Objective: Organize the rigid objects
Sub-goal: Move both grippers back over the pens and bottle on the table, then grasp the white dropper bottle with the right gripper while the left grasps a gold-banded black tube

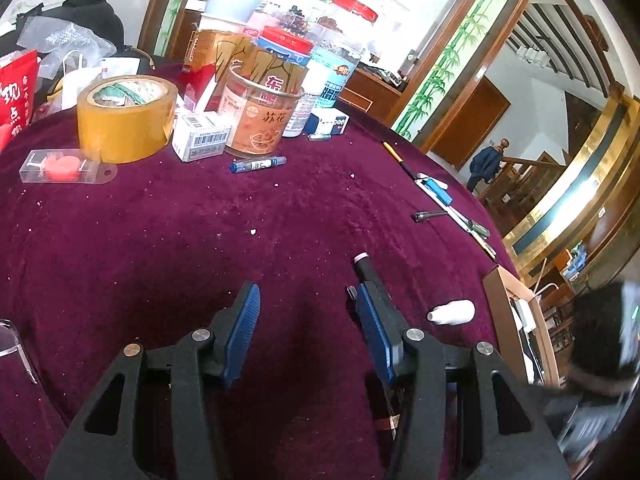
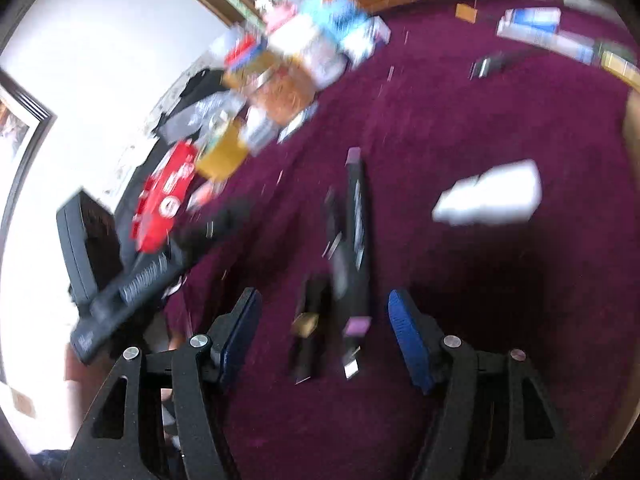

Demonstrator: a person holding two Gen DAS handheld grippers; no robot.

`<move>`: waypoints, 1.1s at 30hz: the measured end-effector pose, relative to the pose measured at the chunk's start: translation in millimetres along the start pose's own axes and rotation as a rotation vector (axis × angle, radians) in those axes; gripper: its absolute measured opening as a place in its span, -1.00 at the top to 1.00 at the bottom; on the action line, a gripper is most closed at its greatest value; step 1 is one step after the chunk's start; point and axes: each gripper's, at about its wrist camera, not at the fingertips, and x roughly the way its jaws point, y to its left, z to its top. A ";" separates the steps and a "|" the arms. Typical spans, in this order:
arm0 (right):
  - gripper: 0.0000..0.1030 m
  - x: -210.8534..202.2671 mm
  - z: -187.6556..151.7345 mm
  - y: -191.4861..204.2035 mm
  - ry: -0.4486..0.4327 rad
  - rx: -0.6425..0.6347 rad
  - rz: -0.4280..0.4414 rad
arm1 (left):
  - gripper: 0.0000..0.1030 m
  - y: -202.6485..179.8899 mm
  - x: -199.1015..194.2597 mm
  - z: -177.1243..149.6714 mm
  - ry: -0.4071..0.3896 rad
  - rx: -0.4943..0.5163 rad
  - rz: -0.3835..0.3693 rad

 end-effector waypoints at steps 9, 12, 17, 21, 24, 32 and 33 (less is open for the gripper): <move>-0.19 32.0 48.4 -30.6 0.095 -0.063 -0.145 | 0.05 0.0 5.6 -1.8 0.021 0.007 0.011; -0.18 46.2 43.4 -35.1 0.176 -0.059 -0.103 | 0.05 1.8 8.0 -2.2 0.030 0.005 0.017; 0.17 43.5 24.4 -26.2 0.220 -0.110 -0.153 | 0.05 -0.2 8.6 -2.9 0.037 0.014 0.012; 0.54 40.7 16.2 -25.9 0.218 -0.140 -0.225 | 0.05 -0.3 9.1 -2.0 0.038 0.014 0.004; 0.55 35.1 11.1 -25.4 0.177 -0.142 -0.260 | 0.05 -4.3 10.5 -3.5 0.051 0.034 -0.017; 0.55 -8.4 -24.1 -27.6 -0.080 -0.072 -0.169 | 0.06 -19.6 8.3 -6.2 0.064 0.098 -0.095; 0.55 -13.7 -24.9 -25.8 -0.107 -0.075 -0.162 | 0.06 -23.0 8.4 -6.5 0.077 0.104 -0.123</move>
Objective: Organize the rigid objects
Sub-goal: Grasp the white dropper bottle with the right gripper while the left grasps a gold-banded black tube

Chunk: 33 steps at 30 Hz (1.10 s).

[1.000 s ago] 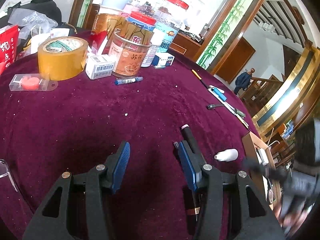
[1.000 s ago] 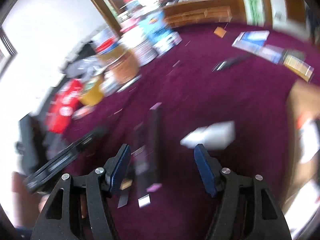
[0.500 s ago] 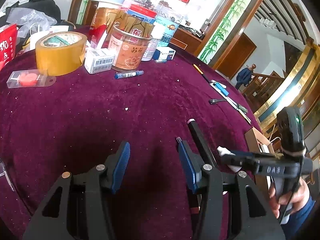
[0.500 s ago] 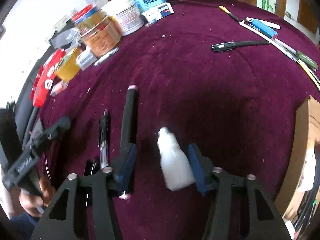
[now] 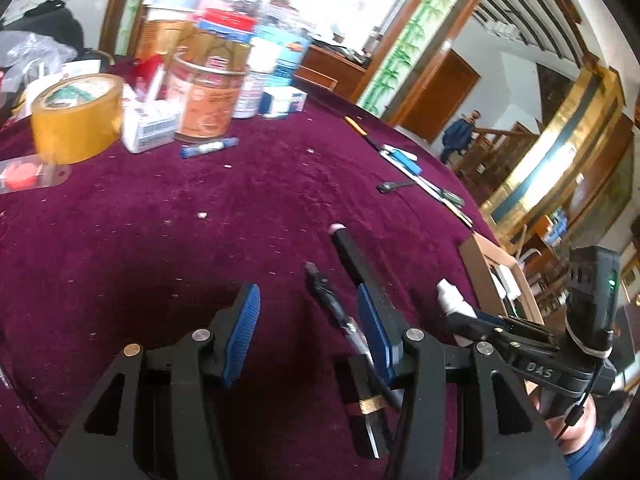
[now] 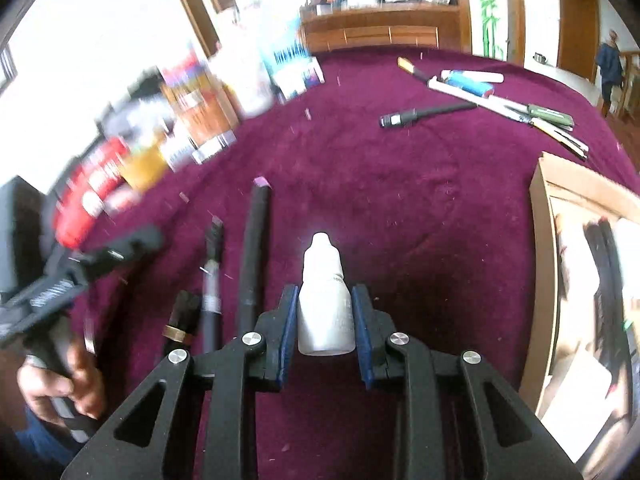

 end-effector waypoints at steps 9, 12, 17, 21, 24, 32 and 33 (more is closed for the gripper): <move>0.55 -31.0 8.4 6.0 -0.125 0.002 0.142 | 0.11 -41.6 -24.9 -22.8 0.146 0.146 -0.022; 0.55 -42.6 6.0 5.6 -0.155 0.008 0.149 | 0.16 -50.6 -17.2 -32.1 0.199 0.180 0.041; 0.55 -51.9 6.8 4.2 -0.179 0.020 0.173 | 0.34 -56.7 4.3 -42.0 0.257 0.197 0.092; 0.54 -55.6 6.9 4.7 -0.188 0.021 0.182 | 0.48 -60.0 18.1 -46.0 0.277 0.211 0.112; 0.54 -56.6 6.9 4.3 -0.190 0.022 0.189 | 0.70 -63.2 20.1 -45.5 0.246 0.249 0.155; 0.54 -52.5 7.4 3.1 -0.178 0.030 0.201 | 0.70 -55.2 3.1 -49.3 0.204 0.267 0.128; 0.54 -51.5 7.7 2.9 -0.176 0.031 0.202 | 0.70 -55.7 -1.2 -48.0 0.192 0.262 0.113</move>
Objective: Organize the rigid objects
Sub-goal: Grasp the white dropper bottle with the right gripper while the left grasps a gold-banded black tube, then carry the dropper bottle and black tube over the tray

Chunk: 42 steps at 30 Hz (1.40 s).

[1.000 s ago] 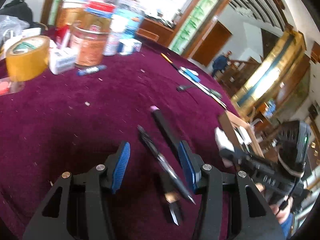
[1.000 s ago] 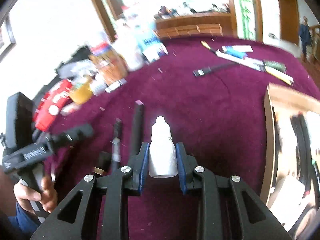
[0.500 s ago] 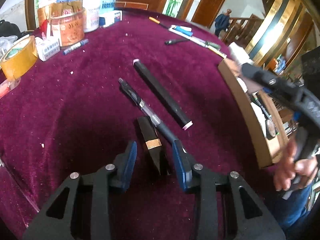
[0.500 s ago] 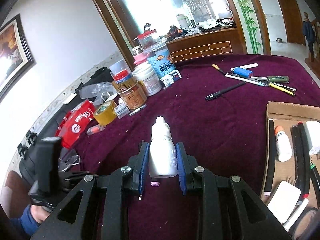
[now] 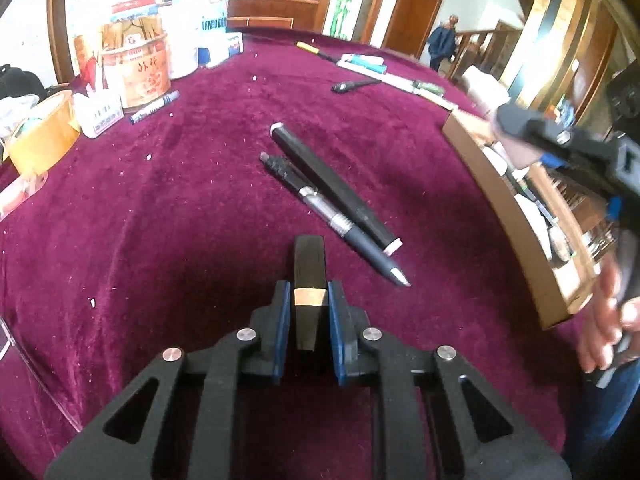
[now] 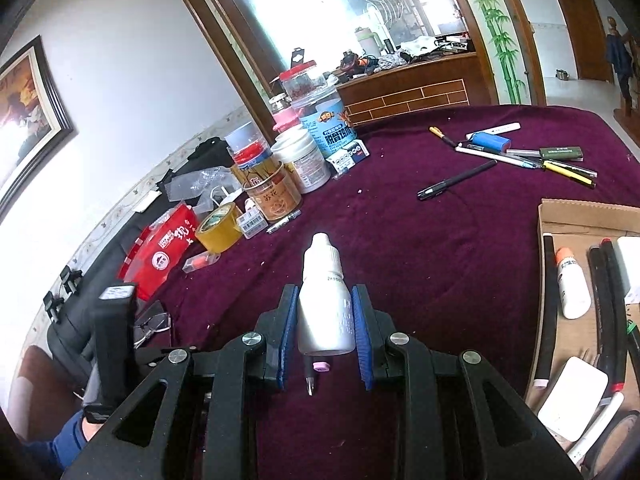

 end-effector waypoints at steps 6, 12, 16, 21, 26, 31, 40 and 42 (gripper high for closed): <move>0.54 1.9 -0.8 -2.6 0.008 0.006 -0.003 | 0.70 0.0 -15.3 7.9 -0.050 -0.031 -0.052; 0.55 2.1 -1.5 -0.2 0.020 0.020 0.013 | 0.70 -10.2 -21.1 14.0 -0.064 -0.035 -0.094; 0.54 -10.5 -2.0 0.6 0.016 0.047 0.035 | 0.70 -24.1 -28.2 18.3 -0.079 -0.018 -0.113; 0.55 -41.3 -8.4 -9.2 -0.029 0.076 0.022 | 0.70 -48.3 -34.9 27.5 -0.087 0.014 -0.150; 0.54 -85.4 -21.9 -46.6 -0.086 0.132 -0.063 | 0.70 -84.3 -29.0 37.6 -0.063 0.050 -0.238; 0.54 -130.5 -44.0 -94.5 -0.130 0.221 -0.161 | 0.70 -141.9 -15.8 41.7 -0.027 0.135 -0.326; 0.54 -165.8 -77.2 -138.0 -0.105 0.289 -0.280 | 0.70 -230.4 19.0 28.7 0.064 0.281 -0.421; 0.54 -164.4 -81.0 -140.7 -0.083 0.287 -0.300 | 0.70 -237.0 23.8 21.5 0.086 0.297 -0.434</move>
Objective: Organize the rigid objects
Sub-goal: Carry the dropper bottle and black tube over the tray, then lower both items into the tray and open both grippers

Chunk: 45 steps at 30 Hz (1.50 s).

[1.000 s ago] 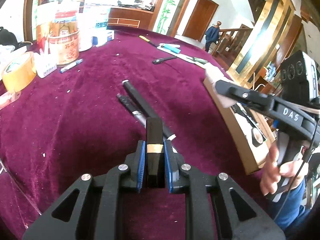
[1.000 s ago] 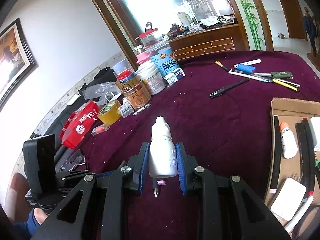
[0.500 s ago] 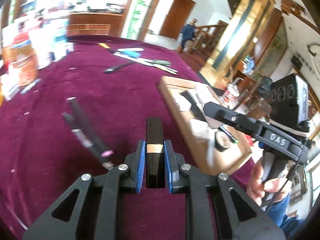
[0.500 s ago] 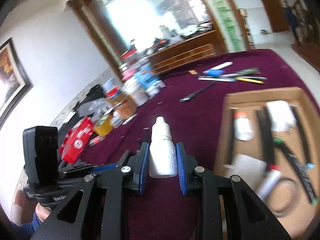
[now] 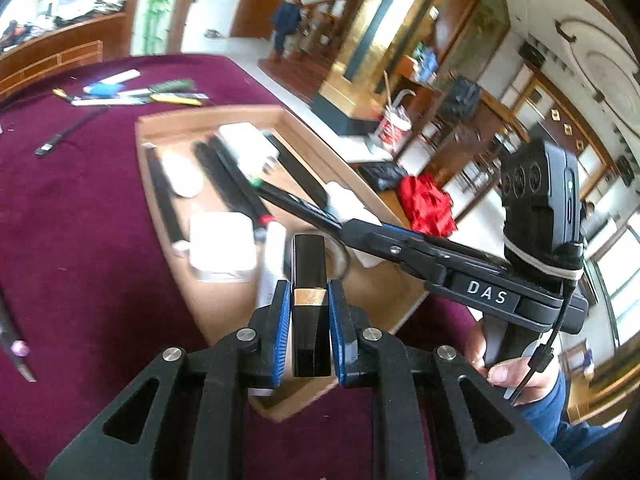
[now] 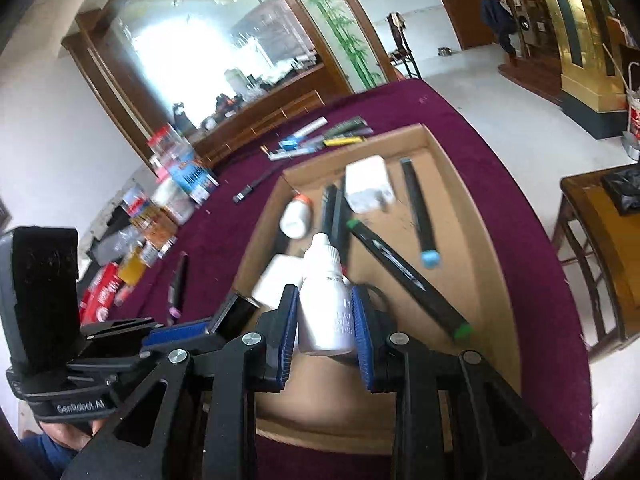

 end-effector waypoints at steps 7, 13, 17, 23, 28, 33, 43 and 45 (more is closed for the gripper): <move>0.54 2.4 -6.0 -18.5 0.061 -0.001 -0.070 | 0.70 -7.9 14.9 -8.5 0.047 0.003 -0.001; 0.54 7.0 -3.2 -13.7 0.114 -0.071 -0.128 | 0.70 -15.0 25.7 -11.6 0.065 0.013 0.027; 0.54 9.3 -3.4 -15.9 0.150 -0.107 -0.184 | 0.71 -16.2 31.0 -16.1 0.089 0.016 0.033; 0.54 5.2 -7.4 -17.8 0.172 -0.141 -0.216 | 0.71 -18.5 31.9 -19.4 0.091 0.028 0.048; 0.54 -2.8 -8.8 -18.5 0.156 -0.128 -0.209 | 0.70 -16.5 31.4 -19.0 0.091 0.018 0.053; 0.53 -13.7 -6.9 -11.0 0.113 -0.120 -0.192 | 0.69 -11.7 24.4 -15.0 0.077 0.002 0.040; 0.50 -24.9 -1.4 25.5 0.038 -0.114 -0.070 | 0.69 2.2 -13.0 -11.7 -0.011 -0.038 0.023; 0.51 -24.5 0.0 33.8 0.037 -0.120 -0.050 | 0.69 7.6 -19.3 -11.6 -0.026 -0.050 0.026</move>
